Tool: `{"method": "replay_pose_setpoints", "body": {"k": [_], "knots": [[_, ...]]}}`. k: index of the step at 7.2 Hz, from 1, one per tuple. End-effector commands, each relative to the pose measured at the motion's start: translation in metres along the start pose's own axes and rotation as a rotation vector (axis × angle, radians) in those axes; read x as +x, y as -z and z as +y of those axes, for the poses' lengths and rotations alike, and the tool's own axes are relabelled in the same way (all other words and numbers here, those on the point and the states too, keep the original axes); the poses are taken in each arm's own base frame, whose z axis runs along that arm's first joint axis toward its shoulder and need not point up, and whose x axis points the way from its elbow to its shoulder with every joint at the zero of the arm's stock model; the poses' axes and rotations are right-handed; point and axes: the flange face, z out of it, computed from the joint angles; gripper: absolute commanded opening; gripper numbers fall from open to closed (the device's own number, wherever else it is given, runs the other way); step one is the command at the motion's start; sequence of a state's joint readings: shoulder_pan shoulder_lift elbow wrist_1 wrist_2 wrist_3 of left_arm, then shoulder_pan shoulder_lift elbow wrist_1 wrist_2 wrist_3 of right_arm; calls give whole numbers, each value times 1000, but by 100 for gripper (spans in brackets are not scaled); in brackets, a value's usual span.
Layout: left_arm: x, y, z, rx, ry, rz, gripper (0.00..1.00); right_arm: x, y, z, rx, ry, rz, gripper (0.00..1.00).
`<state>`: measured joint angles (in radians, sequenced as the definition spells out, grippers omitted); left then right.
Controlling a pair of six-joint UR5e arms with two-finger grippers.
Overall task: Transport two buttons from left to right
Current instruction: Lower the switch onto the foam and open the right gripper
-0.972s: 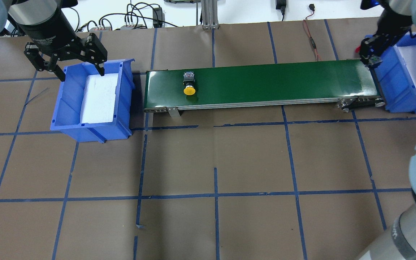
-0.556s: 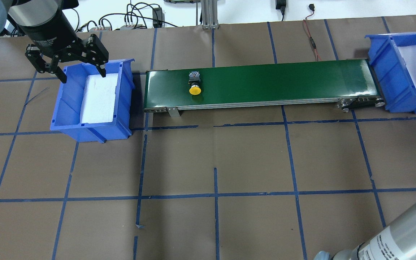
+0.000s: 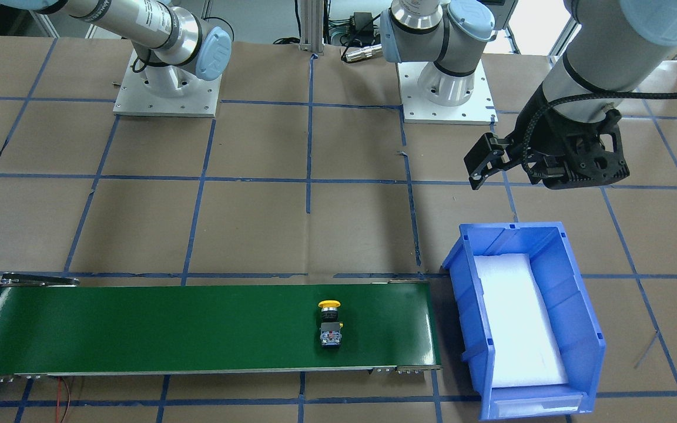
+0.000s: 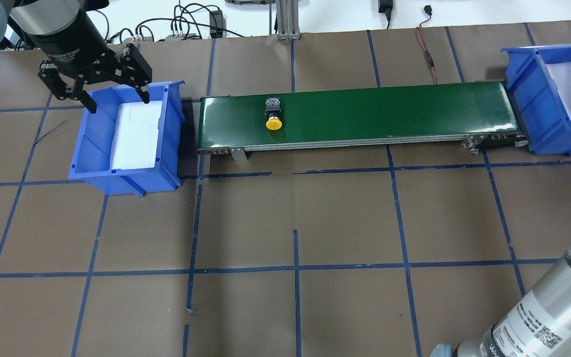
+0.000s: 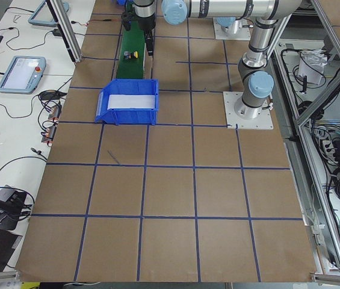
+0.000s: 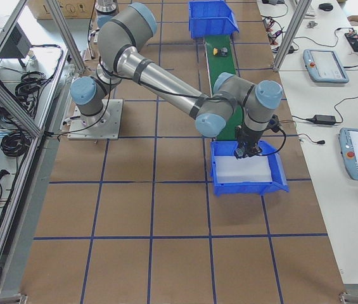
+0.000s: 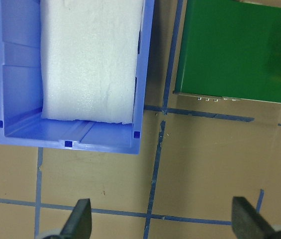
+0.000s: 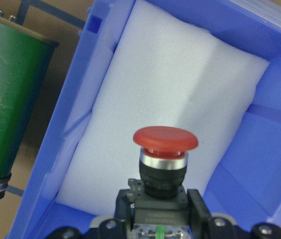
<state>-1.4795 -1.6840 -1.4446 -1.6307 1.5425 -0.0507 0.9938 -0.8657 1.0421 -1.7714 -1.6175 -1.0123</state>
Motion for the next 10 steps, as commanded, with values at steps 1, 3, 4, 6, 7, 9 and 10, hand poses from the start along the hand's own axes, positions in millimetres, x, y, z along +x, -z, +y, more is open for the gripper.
{"method": "replay_pose_setpoints", "body": {"k": [1,3,4,6,7,9,10], "knots": [[0,3,-1,10,0,1,100,11,-40,-14,33,0,-26,7],[-2,3,-5,27,2,2,100,17,-59,-18,43,-1,-22,7],[-2,2,-4,25,2,1,100,23,-61,-22,47,-1,-15,7],[-3,1,-8,24,5,2,100,36,-80,-33,50,2,-13,7],[-3,0,-11,22,5,2,100,36,-82,-33,49,2,-16,7],[-3,-1,-12,24,5,2,100,36,-81,-33,50,0,-14,7],[-3,-1,-13,24,5,2,100,36,-78,-32,49,-3,-12,15]]}}
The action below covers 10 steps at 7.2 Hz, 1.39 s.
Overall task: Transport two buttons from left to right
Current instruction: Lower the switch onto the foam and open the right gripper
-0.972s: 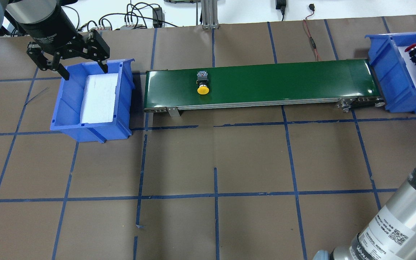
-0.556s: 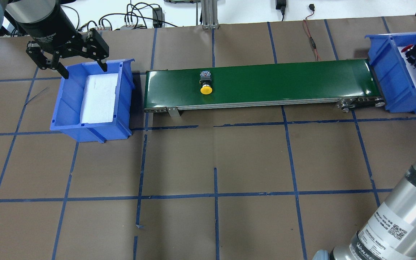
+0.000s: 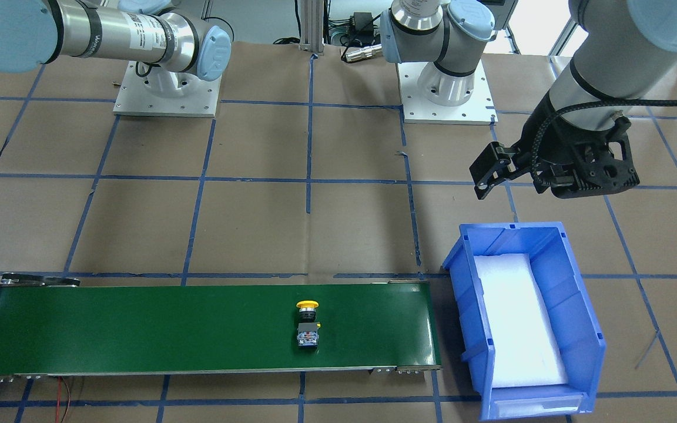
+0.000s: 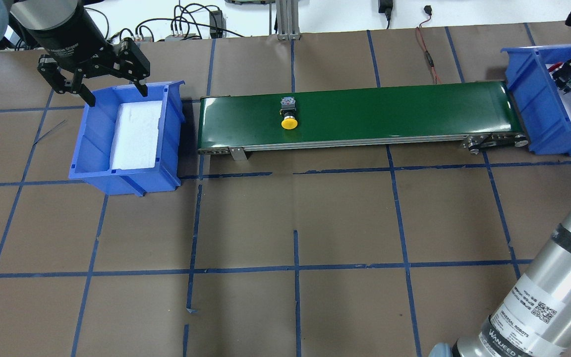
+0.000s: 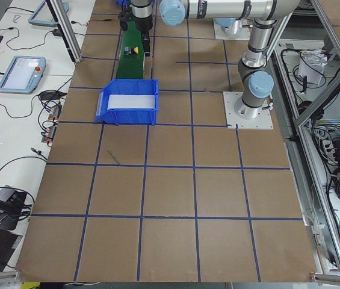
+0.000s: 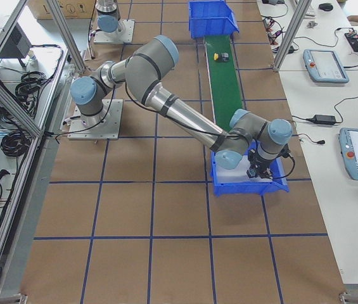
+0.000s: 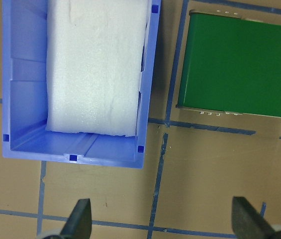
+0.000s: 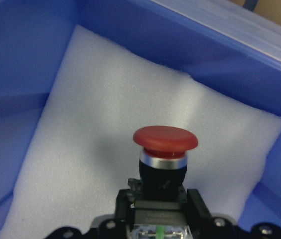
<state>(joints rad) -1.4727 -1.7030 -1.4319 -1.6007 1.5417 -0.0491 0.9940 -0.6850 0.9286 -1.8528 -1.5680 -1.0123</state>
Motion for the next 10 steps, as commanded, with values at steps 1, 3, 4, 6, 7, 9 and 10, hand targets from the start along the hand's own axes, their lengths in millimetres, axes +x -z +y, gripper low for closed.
{"method": "replay_pose_setpoints", "body": {"k": [1,3,4,6,7,9,10], "knots": [[0,0,-2,3,0,0,100,-1,-1,1,-8,0,-11,73],[1,-3,-2,-1,-1,1,100,-2,-3,1,-11,-3,-21,90],[1,-4,-3,11,-3,2,100,-3,-3,0,2,-3,-29,90],[1,-4,-3,11,-6,2,100,-5,21,-1,37,-4,-25,89],[1,-4,-3,11,-6,2,100,-13,63,0,63,-1,-24,89],[1,-4,-3,11,-8,2,100,-59,134,-27,103,58,28,89],[1,-4,-3,11,-8,2,100,-105,152,-63,121,109,41,87]]}}
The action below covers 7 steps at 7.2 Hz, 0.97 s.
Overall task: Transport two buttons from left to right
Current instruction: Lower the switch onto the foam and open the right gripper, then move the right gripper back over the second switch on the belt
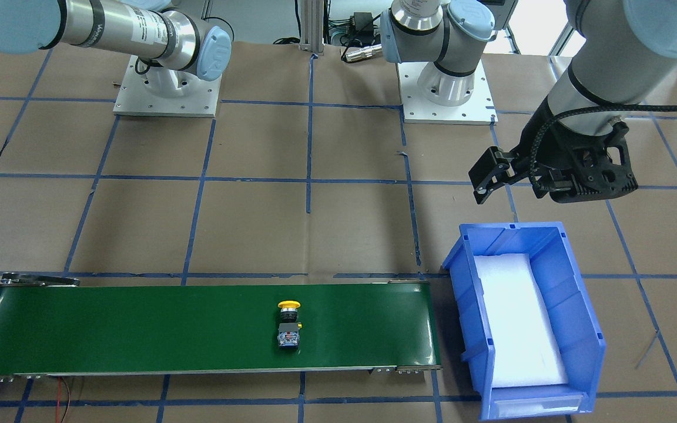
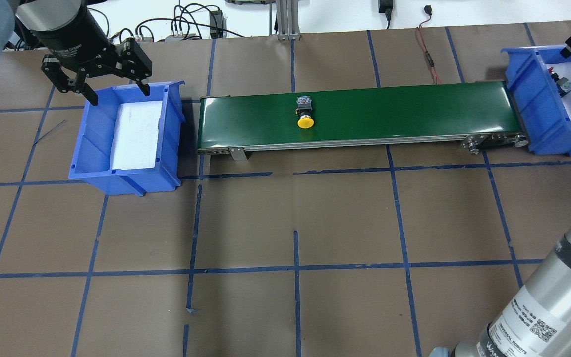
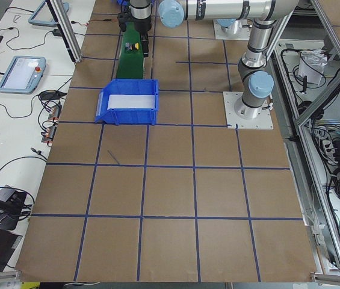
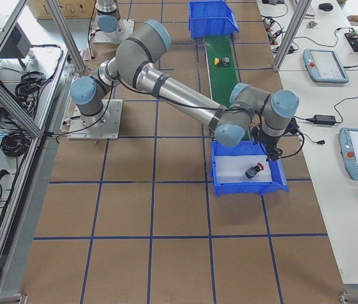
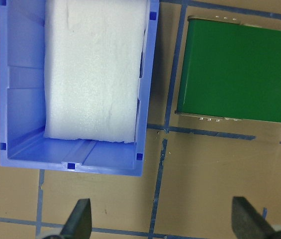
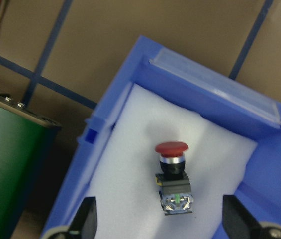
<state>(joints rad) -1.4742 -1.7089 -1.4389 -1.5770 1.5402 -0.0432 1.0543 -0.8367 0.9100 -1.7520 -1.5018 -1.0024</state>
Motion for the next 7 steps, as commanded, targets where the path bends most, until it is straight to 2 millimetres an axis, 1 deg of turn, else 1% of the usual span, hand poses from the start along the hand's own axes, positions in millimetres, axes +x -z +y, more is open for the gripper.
{"method": "replay_pose_setpoints", "body": {"k": [1,2,3,4,5,6,7], "knots": [[0,0,0,0,-2,0,100,-95,34,-78,36,34,17,87],[0,0,0,0,-2,0,100,-143,35,-110,36,-53,5,88],[0,1,0,2,-2,0,100,-188,31,-139,32,-133,-7,88],[0,2,1,3,-2,0,100,-237,19,-162,16,-187,-33,88],[0,3,2,6,-2,0,100,-286,0,-175,-17,-277,-59,88],[0,3,2,6,-2,0,100,-336,-18,-186,-47,-319,-80,88],[0,2,1,3,-5,0,100,-375,-25,-194,-67,-389,-88,87]]}}
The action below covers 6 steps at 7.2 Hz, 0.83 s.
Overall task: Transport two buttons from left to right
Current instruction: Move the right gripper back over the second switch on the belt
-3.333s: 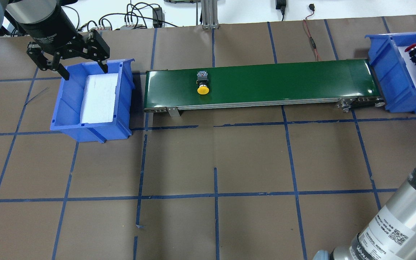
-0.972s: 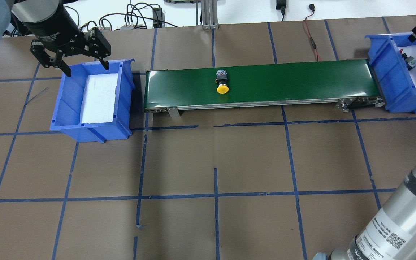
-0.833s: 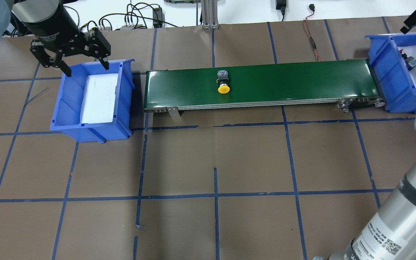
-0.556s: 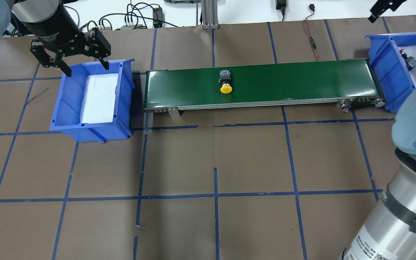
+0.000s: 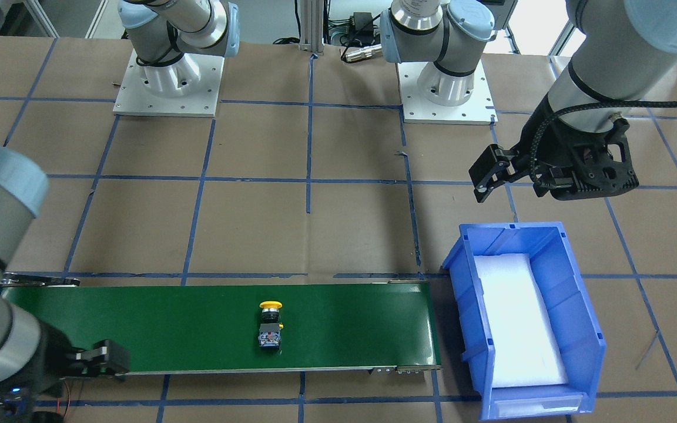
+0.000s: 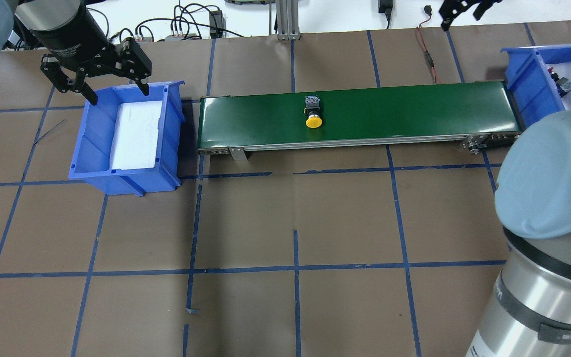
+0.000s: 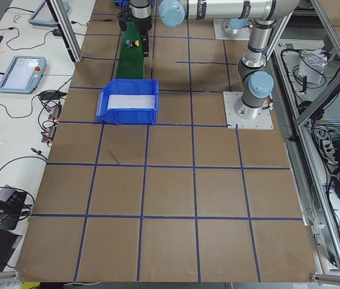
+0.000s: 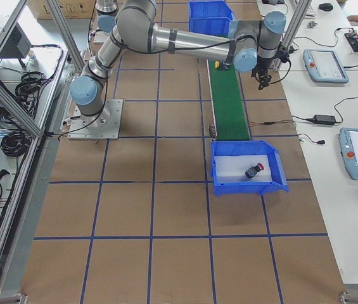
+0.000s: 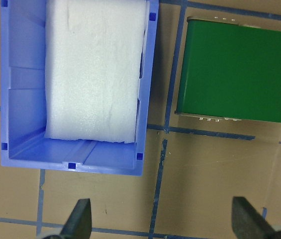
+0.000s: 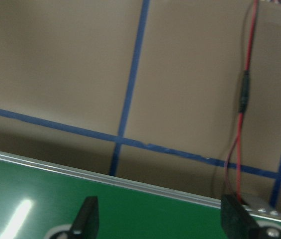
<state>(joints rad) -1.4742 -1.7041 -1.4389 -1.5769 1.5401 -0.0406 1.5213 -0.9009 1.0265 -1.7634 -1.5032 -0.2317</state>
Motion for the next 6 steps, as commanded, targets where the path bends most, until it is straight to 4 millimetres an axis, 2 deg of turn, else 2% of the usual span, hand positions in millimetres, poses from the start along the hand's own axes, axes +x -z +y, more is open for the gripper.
{"method": "replay_pose_setpoints", "body": {"k": [1,2,3,5,6], "knots": [[0,-2,-1,-2,-2,0,99,-79,-31,11,-60,-146,-14,87],[0,-2,-1,-3,-5,1,99,-84,-40,16,-66,-169,-12,87],[0,-2,-1,-3,-36,1,100,-90,-40,19,-63,-165,-12,86],[0,0,1,1,-90,0,100,-130,-63,35,-64,-163,-8,85],[0,-3,-1,-2,-94,-2,100,-135,-66,46,-57,-156,-5,85]]}}
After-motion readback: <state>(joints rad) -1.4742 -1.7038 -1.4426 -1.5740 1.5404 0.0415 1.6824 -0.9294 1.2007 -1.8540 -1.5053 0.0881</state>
